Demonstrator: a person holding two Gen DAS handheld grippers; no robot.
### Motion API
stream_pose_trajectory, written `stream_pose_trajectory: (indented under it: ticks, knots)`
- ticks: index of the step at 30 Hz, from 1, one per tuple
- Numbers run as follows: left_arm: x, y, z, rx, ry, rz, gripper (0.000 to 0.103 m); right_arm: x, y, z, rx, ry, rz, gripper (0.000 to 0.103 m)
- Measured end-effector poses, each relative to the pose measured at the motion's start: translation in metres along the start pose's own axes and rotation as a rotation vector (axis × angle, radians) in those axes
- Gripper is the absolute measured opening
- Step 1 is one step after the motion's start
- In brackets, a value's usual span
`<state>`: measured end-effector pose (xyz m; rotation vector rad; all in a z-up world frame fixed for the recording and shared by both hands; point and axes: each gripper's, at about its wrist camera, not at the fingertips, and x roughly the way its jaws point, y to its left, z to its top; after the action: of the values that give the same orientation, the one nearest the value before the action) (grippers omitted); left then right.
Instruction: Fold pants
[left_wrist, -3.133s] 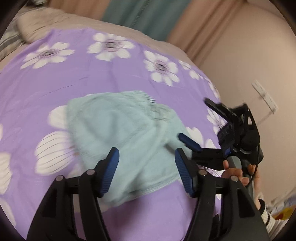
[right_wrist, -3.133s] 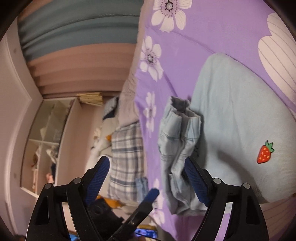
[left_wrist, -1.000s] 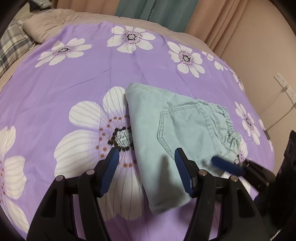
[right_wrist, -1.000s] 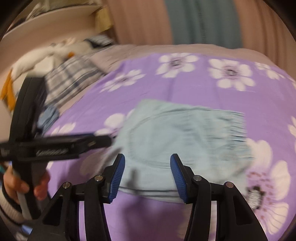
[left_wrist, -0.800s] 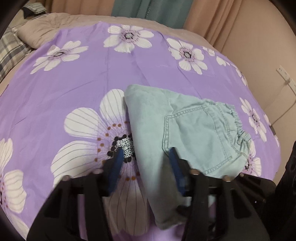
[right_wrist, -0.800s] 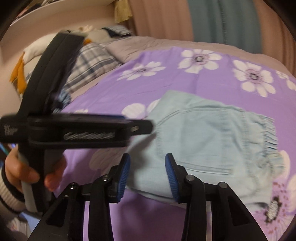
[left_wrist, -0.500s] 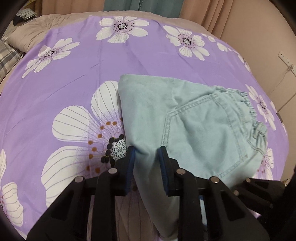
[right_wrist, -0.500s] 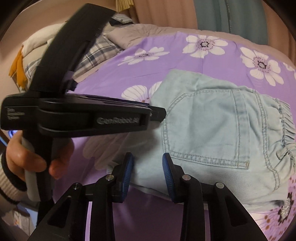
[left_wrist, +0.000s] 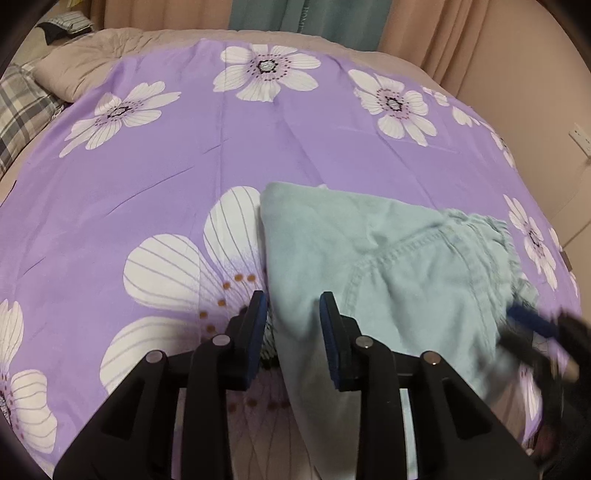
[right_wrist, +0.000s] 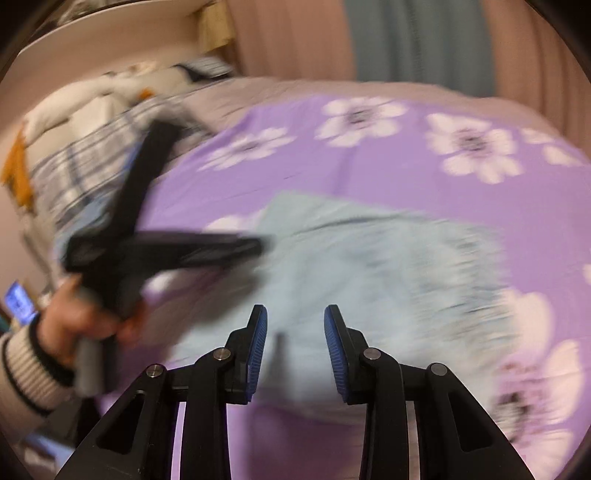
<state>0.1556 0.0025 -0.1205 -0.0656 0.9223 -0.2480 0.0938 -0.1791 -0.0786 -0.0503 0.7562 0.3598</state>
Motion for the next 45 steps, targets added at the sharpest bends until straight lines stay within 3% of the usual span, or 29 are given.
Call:
stream_pose_trajectory:
  ticks: [5,12,22,27,36,41,45]
  knots:
    - [-0.009,-0.013,-0.015,0.053,0.013,-0.011,0.028,-0.004,-0.035,0.002,0.048,0.011,-0.193,0.035]
    - [-0.006,-0.022,-0.035,0.107,0.057,0.034,0.029,0.014,-0.029,-0.009,-0.008,0.073,-0.252,0.035]
    - [-0.025,-0.024,-0.057,0.079,0.063,0.020,0.029,-0.014,-0.028,-0.011,0.043,0.020,-0.109,0.035]
    - [-0.027,-0.025,-0.063,0.070,0.069,0.023,0.029,0.000,-0.029,-0.021,0.048,0.088,-0.123,0.035]
    - [-0.035,-0.024,-0.074,0.054,0.072,0.017,0.029,-0.018,-0.026,-0.018,0.076,0.036,-0.064,0.035]
    - [-0.036,-0.024,-0.077,0.044,0.072,0.014,0.029,-0.001,-0.025,-0.025,0.057,0.098,-0.095,0.035]
    - [-0.039,-0.024,-0.080,0.040,0.071,0.010,0.029,-0.005,-0.021,-0.022,0.059,0.096,-0.107,0.035]
